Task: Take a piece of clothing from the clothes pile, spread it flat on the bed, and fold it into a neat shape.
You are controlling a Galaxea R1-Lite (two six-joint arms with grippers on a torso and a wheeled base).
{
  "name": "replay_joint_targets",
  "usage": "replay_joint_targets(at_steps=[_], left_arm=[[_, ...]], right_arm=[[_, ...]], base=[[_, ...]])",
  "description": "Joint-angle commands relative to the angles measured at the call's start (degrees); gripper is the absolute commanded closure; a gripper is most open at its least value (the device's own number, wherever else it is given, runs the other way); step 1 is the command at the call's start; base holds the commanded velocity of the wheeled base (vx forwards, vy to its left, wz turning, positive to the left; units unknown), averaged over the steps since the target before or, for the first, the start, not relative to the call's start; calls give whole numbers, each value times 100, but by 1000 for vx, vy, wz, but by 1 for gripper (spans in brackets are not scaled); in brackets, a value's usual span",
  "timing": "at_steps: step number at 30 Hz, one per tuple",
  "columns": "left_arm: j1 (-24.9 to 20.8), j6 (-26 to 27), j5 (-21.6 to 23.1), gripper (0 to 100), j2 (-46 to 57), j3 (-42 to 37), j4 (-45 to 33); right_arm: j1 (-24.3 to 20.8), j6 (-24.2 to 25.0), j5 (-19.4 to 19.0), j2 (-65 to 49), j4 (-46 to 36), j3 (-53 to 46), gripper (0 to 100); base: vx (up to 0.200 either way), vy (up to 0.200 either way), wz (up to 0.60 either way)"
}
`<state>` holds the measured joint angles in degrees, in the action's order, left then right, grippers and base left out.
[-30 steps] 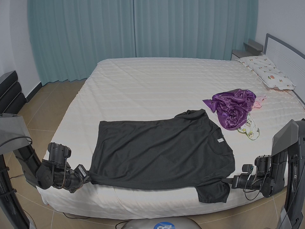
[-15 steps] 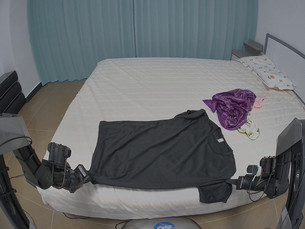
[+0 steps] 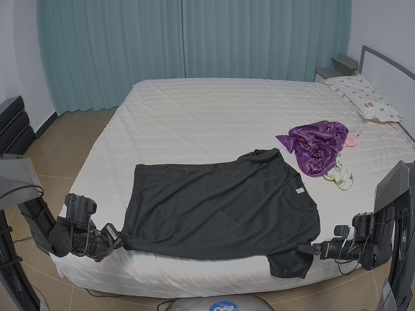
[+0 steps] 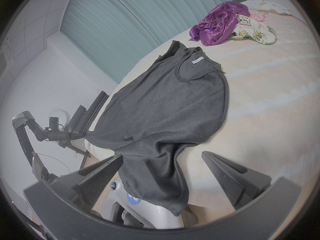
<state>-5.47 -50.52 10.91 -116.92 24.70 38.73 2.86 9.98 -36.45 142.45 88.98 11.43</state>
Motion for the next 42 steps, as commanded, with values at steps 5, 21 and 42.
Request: replay_joint_targets(at_steps=[5,21,42], left_arm=[[2,-2,-1,100,-6,9,3],[11,86,-28,100,424,-123,-182],[-121,1316,-291,100,952,-325,-1676]], right_arm=[[-163,-5,-2,152,102,166,100],[346,-163,-468,-710,102,-643,100],[751,-1455,-609,-2072,-2007,-1143,100]], base=[[0,0,0],[0,0,0],[0,0,0]])
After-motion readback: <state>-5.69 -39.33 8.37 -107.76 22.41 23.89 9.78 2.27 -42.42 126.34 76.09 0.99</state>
